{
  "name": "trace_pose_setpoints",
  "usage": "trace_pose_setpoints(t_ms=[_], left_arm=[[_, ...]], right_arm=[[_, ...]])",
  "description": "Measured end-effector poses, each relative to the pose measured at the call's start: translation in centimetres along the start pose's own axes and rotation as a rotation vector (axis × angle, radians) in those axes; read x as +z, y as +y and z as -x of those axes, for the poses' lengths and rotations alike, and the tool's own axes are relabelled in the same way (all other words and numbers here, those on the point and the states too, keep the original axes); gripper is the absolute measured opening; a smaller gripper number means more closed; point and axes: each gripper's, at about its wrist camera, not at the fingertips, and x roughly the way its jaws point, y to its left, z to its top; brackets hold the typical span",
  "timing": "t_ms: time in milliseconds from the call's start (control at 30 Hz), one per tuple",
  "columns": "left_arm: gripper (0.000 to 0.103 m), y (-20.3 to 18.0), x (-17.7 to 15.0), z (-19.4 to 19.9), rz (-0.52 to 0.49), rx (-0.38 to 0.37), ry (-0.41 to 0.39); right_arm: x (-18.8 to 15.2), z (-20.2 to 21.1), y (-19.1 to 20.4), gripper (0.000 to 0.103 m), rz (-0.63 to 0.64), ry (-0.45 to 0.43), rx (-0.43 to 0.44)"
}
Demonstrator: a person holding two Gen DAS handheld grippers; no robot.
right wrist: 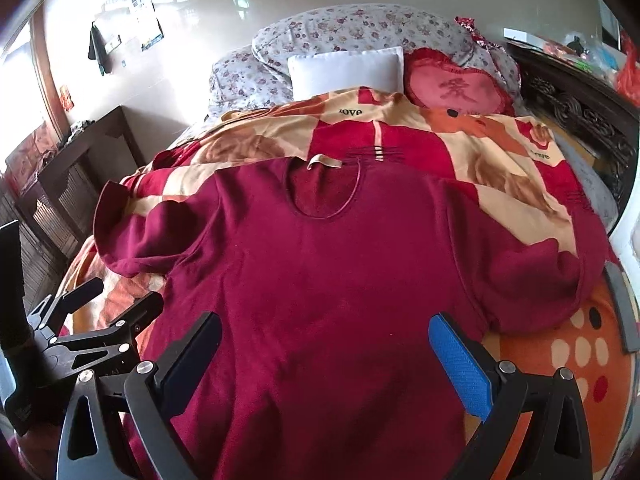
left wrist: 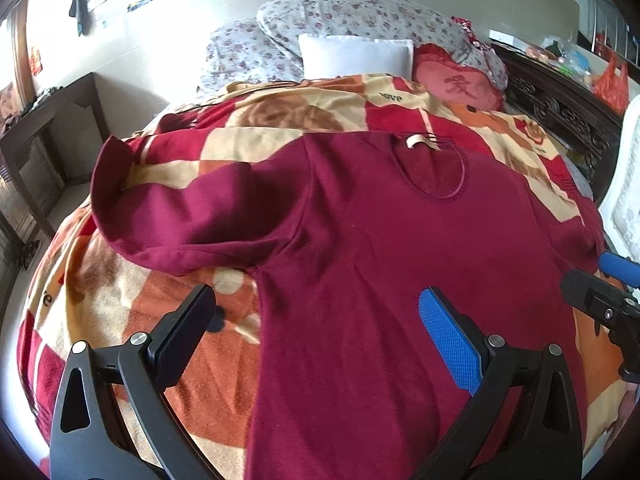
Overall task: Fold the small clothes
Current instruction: 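Move both grippers over the maroon shirt toward its sleeve and side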
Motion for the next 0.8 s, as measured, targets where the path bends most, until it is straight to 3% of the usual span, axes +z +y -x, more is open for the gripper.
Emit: trace_pose_setpoints(t_ms=[433,800], left_arm=[[0.102,-1.4,-0.4,-0.7,-0.04,0.011,-0.015],[0.102,0.4,0.2,0.4,0.015,-0.001,-0.031]], right_arm=[[-0.3,-0.6,-1.9,0.103,-0.055,0.004,0.018],[-0.3,-2.4,-1.7,0.103,-0.063,0.02,0.028]])
